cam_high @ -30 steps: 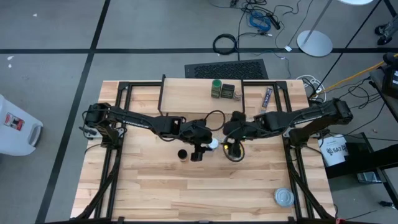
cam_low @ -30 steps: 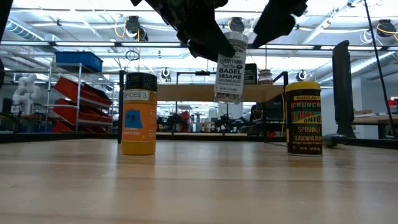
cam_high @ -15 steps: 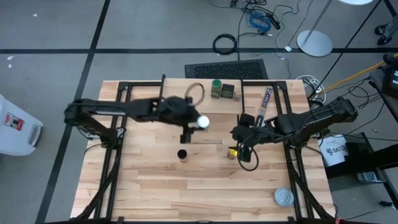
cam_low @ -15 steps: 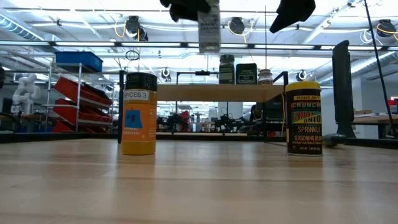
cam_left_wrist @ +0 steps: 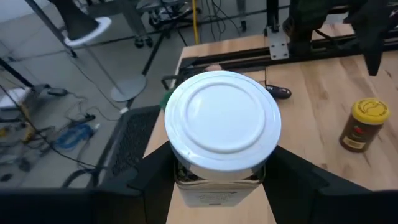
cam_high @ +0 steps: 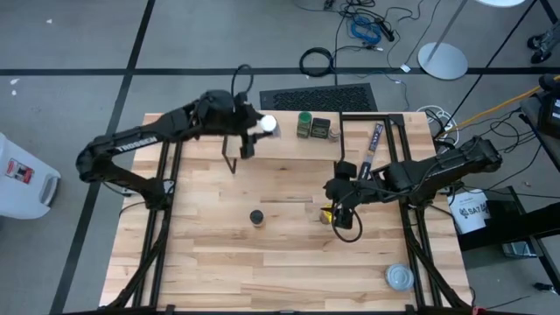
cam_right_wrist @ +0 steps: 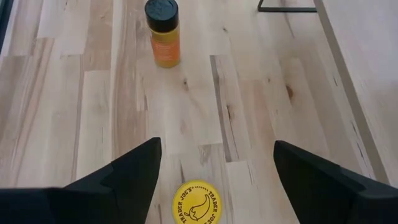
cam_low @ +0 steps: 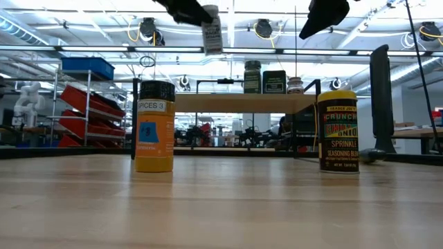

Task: Shelf spices
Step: Put the white seasoning bottle on the shelf

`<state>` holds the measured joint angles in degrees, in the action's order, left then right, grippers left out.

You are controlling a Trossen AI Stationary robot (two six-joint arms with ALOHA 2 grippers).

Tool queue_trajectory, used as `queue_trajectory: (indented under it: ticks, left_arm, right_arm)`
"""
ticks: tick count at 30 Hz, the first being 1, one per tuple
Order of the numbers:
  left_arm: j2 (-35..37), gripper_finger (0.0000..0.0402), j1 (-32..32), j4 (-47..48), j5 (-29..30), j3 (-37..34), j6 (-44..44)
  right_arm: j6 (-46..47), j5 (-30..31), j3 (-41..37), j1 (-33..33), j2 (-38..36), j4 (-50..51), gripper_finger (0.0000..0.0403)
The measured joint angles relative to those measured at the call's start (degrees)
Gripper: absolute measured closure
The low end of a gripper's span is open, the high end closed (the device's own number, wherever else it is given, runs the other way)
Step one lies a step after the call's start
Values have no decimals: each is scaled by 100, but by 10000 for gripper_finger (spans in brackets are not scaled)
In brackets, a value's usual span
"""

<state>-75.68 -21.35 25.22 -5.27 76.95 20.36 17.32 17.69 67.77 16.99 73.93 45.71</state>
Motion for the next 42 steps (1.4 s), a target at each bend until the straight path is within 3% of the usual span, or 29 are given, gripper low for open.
queue_trajectory:
  ticks: [10, 20, 42]
  left_arm:
    - [-432, 189, -1119, 479, -1534, -2, 142]
    - [-996, 189, -1245, 509, -1600, -7, 439]
    - [-1123, 189, -1763, 747, -1926, -13, 598]
  right_arm:
    - [0, 4, 0, -4, 0, 2, 105]
    - [0, 20, 0, -4, 0, 1, 105]
    - [-2, 17, -2, -4, 0, 2, 105]
